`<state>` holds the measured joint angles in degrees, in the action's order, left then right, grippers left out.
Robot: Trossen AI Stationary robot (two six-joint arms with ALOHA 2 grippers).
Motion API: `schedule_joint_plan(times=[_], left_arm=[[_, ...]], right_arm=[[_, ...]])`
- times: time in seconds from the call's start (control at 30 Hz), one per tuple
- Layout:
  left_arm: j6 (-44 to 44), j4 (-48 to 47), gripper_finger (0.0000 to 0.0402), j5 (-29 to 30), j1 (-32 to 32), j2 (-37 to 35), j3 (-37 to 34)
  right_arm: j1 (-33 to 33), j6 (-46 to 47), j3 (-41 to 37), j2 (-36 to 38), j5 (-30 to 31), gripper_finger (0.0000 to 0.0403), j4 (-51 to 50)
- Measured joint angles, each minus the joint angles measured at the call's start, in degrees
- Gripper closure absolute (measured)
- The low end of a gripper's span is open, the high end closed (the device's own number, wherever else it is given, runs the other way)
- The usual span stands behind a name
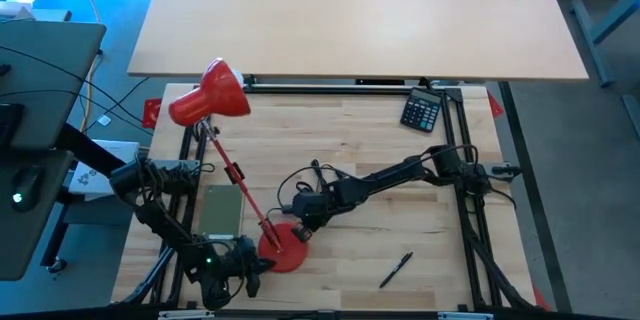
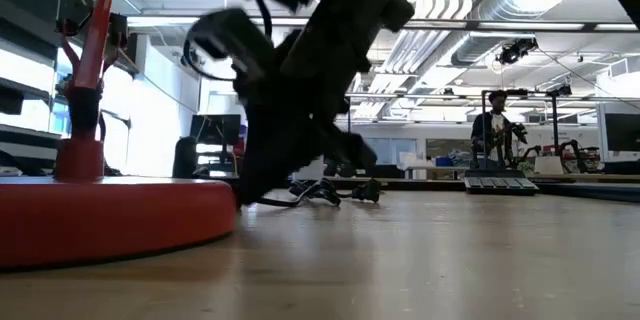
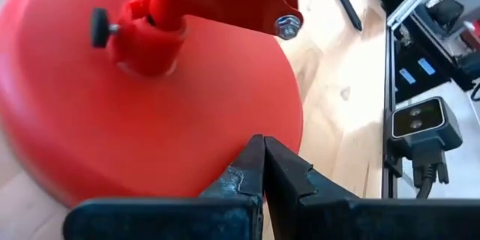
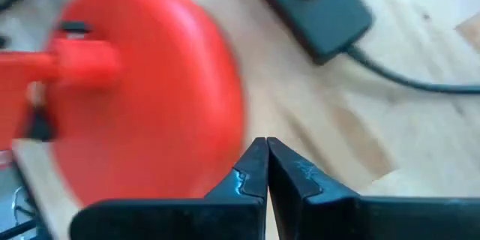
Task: Screw lightbulb
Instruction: Remove the white lightbulb from the red lamp
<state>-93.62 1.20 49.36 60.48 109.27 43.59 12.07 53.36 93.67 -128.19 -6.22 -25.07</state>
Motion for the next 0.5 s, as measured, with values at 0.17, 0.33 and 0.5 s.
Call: schedule_joint_plan(times=[0.17, 0.33, 0.5], left_arm=[[-7.7, -8.5, 0.0402, 3.0, 2.6, -0.8, 0.0], [-14.2, -23.8, 0.0401, 3.6, 4.7, -3.6, -0.1], [-16.9, -32.7, 0.0402, 3.7, 5.4, -4.6, -0.3]], right_arm=[[0.0, -2.3, 0.1, 0.8, 0.3, 0.0403, -3.7], [-0.1, -3.9, 0.2, 1.8, 0.8, 0.0403, -4.5], [-0.1, -5.7, 0.2, 2.3, 1.6, 0.0403, -6.4]])
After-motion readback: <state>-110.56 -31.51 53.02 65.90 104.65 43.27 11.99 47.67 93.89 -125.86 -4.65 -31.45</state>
